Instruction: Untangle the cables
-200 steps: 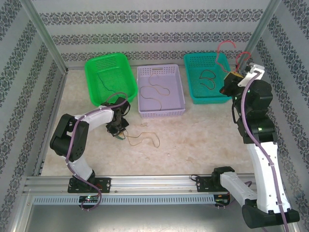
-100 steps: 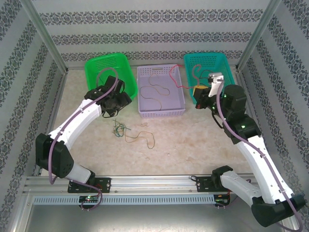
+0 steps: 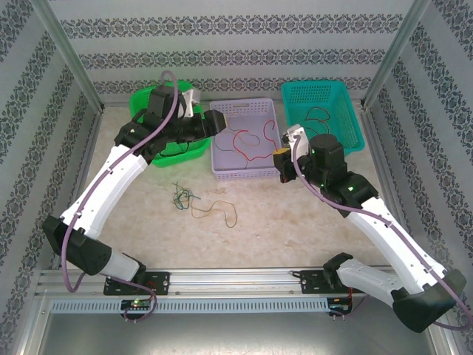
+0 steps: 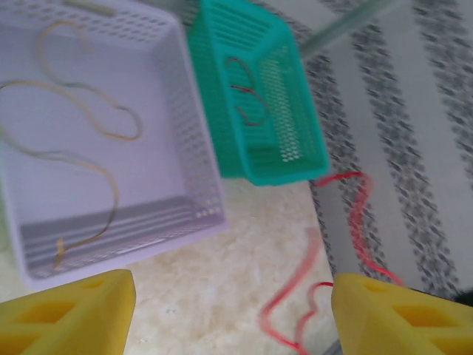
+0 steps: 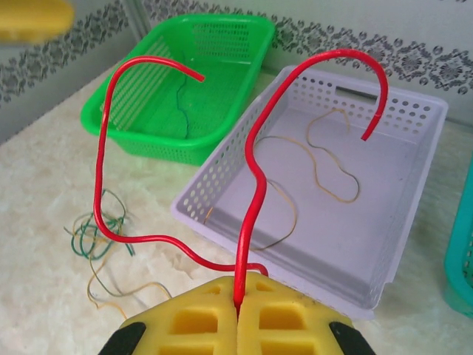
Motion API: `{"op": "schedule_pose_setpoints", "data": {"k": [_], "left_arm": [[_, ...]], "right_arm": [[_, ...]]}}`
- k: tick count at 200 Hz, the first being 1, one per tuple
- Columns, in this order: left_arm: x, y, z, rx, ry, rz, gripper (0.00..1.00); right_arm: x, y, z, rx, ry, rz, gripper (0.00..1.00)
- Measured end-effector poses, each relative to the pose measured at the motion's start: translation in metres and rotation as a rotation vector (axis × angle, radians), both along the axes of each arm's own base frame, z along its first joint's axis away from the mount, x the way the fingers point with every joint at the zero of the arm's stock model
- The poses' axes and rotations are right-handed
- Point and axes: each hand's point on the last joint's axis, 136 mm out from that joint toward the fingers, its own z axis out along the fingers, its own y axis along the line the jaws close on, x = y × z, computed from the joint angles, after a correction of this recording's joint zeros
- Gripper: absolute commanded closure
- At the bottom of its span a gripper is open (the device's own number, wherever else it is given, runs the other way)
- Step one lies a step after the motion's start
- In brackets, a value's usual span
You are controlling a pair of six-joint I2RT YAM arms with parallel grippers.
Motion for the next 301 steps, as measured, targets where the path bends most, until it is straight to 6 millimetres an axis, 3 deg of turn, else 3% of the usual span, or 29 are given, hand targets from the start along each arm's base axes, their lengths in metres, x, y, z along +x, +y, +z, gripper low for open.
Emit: {"op": "schedule_pose_setpoints", "data": {"k": [19,45,89,123,158,183,210,237,254,301], "left_arm": [[-0.007,-0.015,-0.003,0.055,-0.026,-0.101,0.31],[-0.016,-0.026,-0.032,0.153,0.002,-0.211,0.31],[-0.026,-0.029,-0.067,0.286,0.042,-0.334,0.34],[-0.031,-0.025,-0.076,0.335,0.045,-0.362,0.4],[-0.033,-0.023,-0.088,0.353,0.068,-0.361,0.65],[-0.031,-0.022,-0.092,0.352,0.084,-0.337,0.98],[-0.021,-0.016,-0.1,0.337,0.125,-0.221,1.0],[-0.022,-0.006,-0.114,0.231,0.223,-0.02,1.0],[-0.031,-0.001,-0.123,0.096,0.309,0.139,1.0],[-0.048,0.003,-0.14,-0.32,0.562,0.496,1.0]], "right_arm": [[-0.004,0.006,-0.009,-0.042,0.009,0.037,1.0],[-0.011,0.013,-0.021,-0.093,0.031,0.085,1.0],[-0.017,0.019,-0.03,-0.124,0.054,0.132,1.0],[-0.02,0.021,-0.029,-0.115,0.058,0.149,1.0],[-0.023,0.024,-0.027,-0.104,0.055,0.166,1.0],[-0.026,0.023,-0.021,-0.087,0.046,0.165,1.0],[-0.02,0.015,-0.009,-0.015,0.026,0.097,1.0],[-0.003,-0.011,-0.004,0.132,0.018,-0.069,1.0],[0.004,-0.023,-0.003,0.243,0.017,-0.156,1.0],[0.021,-0.028,0.004,0.539,0.026,-0.292,1.0]]}}
